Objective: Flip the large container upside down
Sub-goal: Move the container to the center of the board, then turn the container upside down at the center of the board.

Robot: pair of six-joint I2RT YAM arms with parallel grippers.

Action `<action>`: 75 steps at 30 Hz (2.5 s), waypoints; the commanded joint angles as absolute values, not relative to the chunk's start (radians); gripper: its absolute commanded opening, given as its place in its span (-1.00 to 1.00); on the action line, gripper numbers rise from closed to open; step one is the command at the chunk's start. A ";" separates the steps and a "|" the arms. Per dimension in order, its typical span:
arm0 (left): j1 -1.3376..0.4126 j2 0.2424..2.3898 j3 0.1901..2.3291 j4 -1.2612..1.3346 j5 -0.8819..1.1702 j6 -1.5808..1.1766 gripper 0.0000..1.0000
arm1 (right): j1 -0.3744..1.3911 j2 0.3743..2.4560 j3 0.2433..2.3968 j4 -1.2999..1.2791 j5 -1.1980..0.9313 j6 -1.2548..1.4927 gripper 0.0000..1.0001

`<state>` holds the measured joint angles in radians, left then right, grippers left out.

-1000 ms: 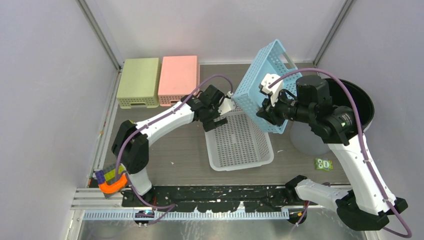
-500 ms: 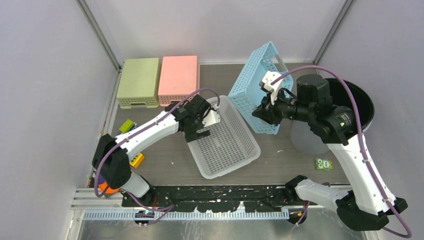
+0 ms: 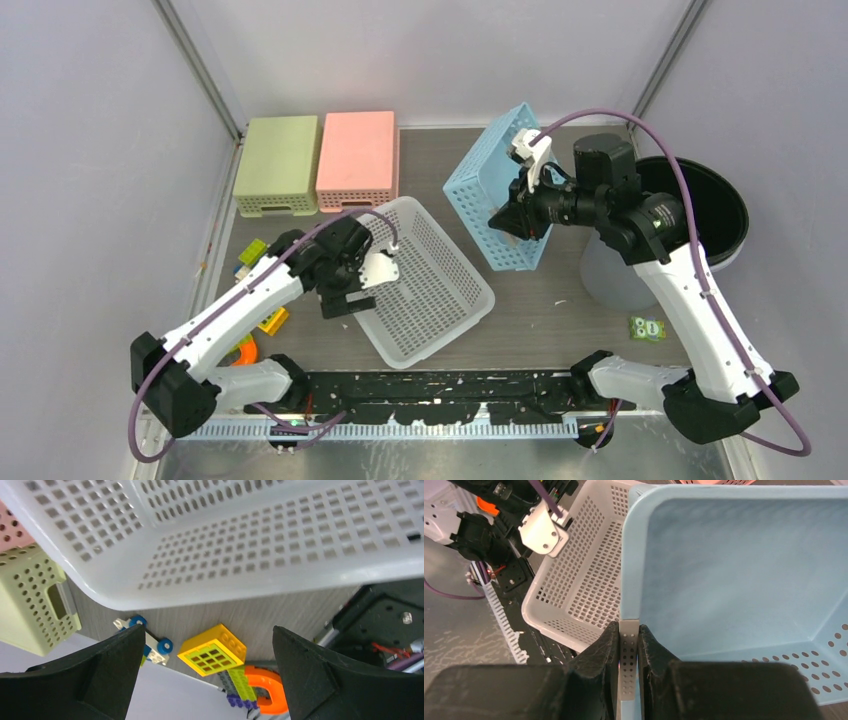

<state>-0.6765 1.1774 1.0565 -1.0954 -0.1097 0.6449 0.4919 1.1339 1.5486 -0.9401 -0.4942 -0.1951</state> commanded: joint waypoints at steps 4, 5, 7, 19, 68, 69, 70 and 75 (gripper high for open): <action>-0.659 1.126 1.030 -1.340 -0.081 0.704 0.99 | 0.460 1.165 1.604 -0.843 -0.603 -0.131 -0.99; -0.657 1.120 1.030 -1.348 -0.088 0.706 0.99 | 0.459 1.169 1.605 -0.843 -0.610 -0.130 -0.99; -0.655 1.098 1.044 -1.322 -0.115 0.701 0.99 | 0.456 1.175 1.605 -0.842 -0.617 -0.125 -0.99; -0.636 1.104 1.192 -0.891 -0.148 0.663 0.99 | 0.432 1.147 1.547 -0.822 -0.636 -0.128 -0.99; -0.492 1.063 1.476 -0.985 0.199 0.703 0.99 | 0.426 1.215 1.570 -0.982 -0.983 -0.205 -0.99; -0.492 1.077 1.484 -0.970 0.230 0.698 0.99 | 0.422 1.213 1.566 -0.965 -0.998 -0.182 -0.99; -0.492 1.090 1.486 -0.954 0.261 0.696 0.99 | 0.418 1.212 1.556 -0.937 -1.014 -0.148 -0.99; -0.494 1.145 1.499 -0.905 0.395 0.681 0.99 | 0.367 1.236 1.502 -0.742 -1.070 0.066 -0.99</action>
<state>-0.4953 1.0939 1.4788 -0.9642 0.2062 0.6899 0.4015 1.2484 1.5082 -0.9398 -0.9833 -0.0875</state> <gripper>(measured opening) 0.996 0.204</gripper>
